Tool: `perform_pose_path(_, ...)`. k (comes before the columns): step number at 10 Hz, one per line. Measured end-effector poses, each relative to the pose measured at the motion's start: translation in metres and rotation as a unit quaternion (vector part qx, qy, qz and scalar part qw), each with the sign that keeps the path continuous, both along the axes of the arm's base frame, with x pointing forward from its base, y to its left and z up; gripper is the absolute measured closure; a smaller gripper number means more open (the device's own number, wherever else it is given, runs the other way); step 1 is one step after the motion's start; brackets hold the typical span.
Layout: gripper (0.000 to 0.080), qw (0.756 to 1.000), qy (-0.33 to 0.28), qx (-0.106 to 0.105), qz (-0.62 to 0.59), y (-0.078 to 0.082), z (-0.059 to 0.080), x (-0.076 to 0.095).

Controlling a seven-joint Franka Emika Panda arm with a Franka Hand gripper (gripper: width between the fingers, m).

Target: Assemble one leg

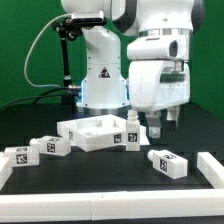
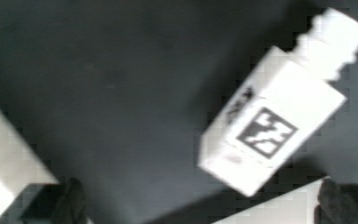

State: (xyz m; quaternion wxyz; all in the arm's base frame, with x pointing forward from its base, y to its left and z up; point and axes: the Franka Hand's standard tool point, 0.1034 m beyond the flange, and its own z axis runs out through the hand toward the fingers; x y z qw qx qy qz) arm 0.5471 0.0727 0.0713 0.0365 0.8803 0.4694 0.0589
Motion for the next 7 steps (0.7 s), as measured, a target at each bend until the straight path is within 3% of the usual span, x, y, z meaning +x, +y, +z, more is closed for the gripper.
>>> perform_pose_path(2,0.015,0.998,0.016,0.006,-0.062,0.019,-0.009,-0.003)
perform_pose_path(3,0.015,0.995,0.04,0.007,-0.087,0.017,-0.017,-0.002)
perform_pose_path(4,0.015,0.997,0.026,0.015,-0.074,0.013,-0.025,0.001)
perform_pose_path(7,0.015,0.997,0.03,0.014,-0.075,0.014,-0.026,-0.002)
